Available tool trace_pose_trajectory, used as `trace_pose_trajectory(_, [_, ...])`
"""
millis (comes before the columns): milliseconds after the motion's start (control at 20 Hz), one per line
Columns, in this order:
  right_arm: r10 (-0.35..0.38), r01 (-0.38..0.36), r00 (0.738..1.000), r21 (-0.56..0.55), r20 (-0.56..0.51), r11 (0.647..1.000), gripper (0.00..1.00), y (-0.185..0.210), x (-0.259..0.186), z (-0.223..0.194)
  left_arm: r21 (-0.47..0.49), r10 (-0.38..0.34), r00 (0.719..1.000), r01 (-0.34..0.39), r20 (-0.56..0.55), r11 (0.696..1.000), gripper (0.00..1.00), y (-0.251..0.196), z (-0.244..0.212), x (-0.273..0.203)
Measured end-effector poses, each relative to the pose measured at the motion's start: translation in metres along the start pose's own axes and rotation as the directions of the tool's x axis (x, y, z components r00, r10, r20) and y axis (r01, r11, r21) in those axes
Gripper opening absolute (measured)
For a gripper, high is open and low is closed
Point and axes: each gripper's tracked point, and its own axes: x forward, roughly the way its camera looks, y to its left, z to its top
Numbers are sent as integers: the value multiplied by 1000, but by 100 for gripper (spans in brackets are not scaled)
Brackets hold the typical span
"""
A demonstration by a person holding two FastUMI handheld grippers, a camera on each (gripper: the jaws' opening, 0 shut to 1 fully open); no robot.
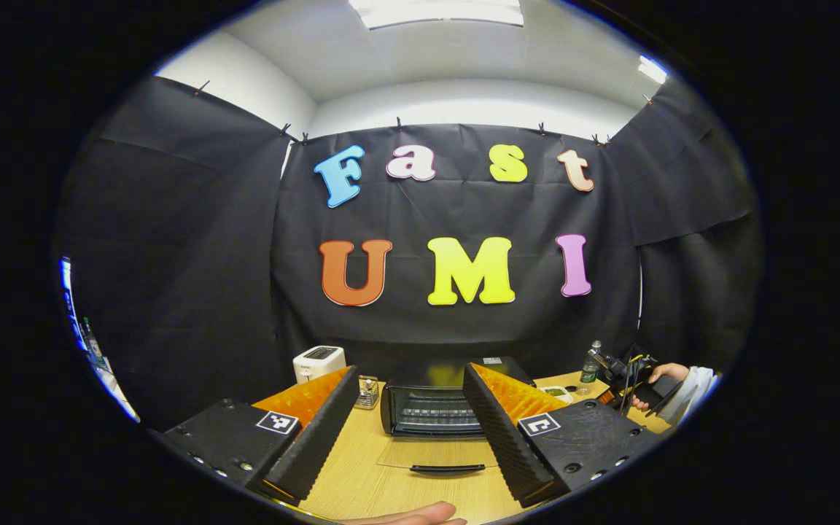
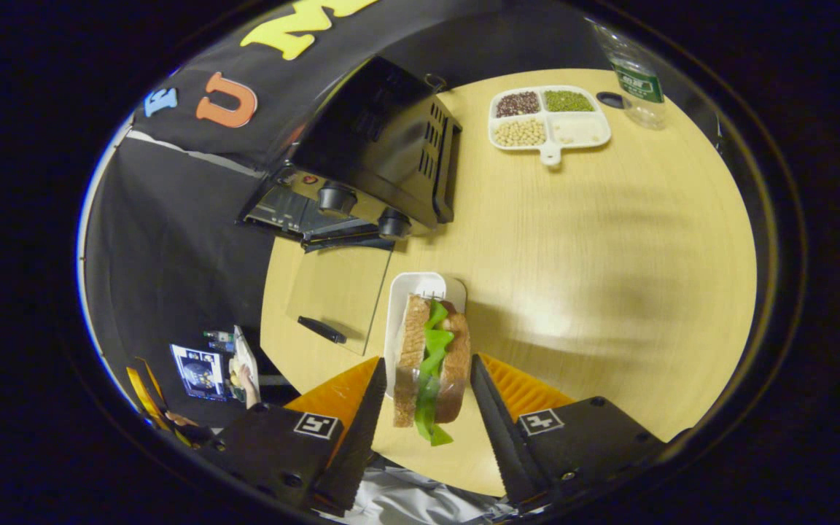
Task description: Open the electric oven with the left hand, put the food in, and close the electric oven.
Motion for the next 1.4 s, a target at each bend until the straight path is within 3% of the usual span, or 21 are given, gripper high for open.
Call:
trace_pose_trajectory(50, [10, -10, 1000, 9, -9, 1000, 60, 1, 0, -3, -3, -4, 1000, 4, -11, 1000, 94, -2, -4, 1])
trace_pose_trajectory(100, [19, -19, 999, 13, -27, 1000, 65, 1, 1, -6, -6, -8, 1000, 8, -20, 1000, 94, -3, -7, 0])
trace_pose_trajectory(150, [20, -19, 999, 23, -29, 1000, 47, 0, 1, -6, -12, -14, 999, 14, -29, 1000, 94, -3, -9, -1])
trace_pose_trajectory(350, [8, -8, 1000, 31, -8, 999, 43, 1, -1, -6, -23, -7, 1000, 6, -31, 1000, 94, 4, -10, -3])
trace_pose_trajectory(400, [5, -5, 1000, 28, 3, 1000, 38, 1, -3, -6, -22, -2, 1000, 1, -25, 1000, 94, 7, -9, -3])
trace_pose_trajectory(550, [12, -13, 999, 42, 38, 999, 40, 10, -13, -12, -33, -1, 1000, 1, -9, 999, 94, 11, -7, -8])
trace_pose_trajectory(700, [29, -33, 996, 51, 79, 998, 36, 23, -20, -19, -47, -10, 1000, 10, -3, 999, 94, 14, -7, -13])
trace_pose_trajectory(900, [70, -85, 979, 74, 190, 994, 36, 54, -27, -23, -46, -5, 1000, 6, 12, 999, 94, 20, -8, -17])
trace_pose_trajectory(1100, [147, -186, 940, 99, 306, 978, 40, 95, -20, -26, -47, 2, 1000, -2, 4, 999, 94, 29, -14, -22])
trace_pose_trajectory(1150, [155, -208, 924, 118, 350, 971, 36, 105, -15, -23, -45, 12, 1000, -11, 9, 999, 94, 33, -12, -24])
trace_pose_trajectory(1250, [153, -232, 887, 132, 436, 964, 40, 122, -5, -15, -41, 16, 1000, -15, 24, 999, 94, 38, -8, -26])
trace_pose_trajectory(1300, [150, -235, 870, 127, 470, 964, 36, 130, 3, -12, -39, 14, 1000, -13, 28, 999, 94, 37, -7, -28])
trace_pose_trajectory(1400, [173, -272, 827, 112, 535, 956, 36, 154, 18, -9, -21, 9, 999, -8, 34, 1000, 94, 37, -4, -29])
